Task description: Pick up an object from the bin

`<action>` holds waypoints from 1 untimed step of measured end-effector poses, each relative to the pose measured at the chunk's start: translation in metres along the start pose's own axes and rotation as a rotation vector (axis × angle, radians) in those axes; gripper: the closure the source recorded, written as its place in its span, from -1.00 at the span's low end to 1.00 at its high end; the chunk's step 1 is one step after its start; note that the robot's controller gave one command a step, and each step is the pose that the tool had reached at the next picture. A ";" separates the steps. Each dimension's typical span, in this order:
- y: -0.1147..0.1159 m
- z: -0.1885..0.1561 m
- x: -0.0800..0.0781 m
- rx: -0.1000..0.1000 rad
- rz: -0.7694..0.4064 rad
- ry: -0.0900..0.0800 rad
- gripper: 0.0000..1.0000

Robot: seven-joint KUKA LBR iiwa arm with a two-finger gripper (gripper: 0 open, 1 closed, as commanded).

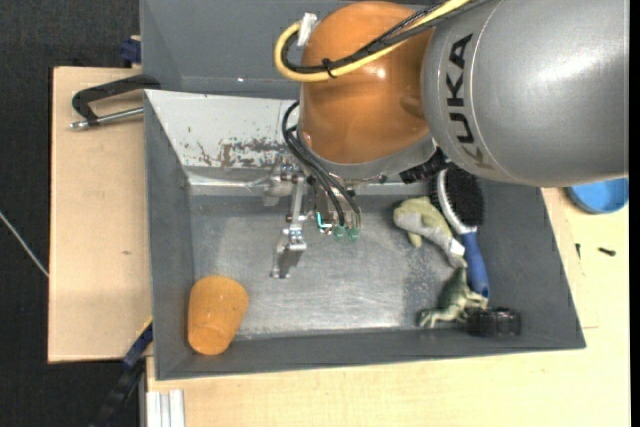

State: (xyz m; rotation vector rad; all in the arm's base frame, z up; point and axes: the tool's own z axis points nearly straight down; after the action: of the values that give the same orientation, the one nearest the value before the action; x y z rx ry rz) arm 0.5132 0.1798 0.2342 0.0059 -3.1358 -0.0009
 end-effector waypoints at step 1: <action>0.018 0.153 -0.009 0.006 -0.237 0.002 -1.00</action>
Offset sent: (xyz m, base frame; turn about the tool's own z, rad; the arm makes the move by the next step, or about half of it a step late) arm 0.0090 0.0201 -0.1499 -0.2346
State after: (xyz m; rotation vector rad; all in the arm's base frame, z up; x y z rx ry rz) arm 0.5214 0.1984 0.0812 0.3763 -3.1111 0.0075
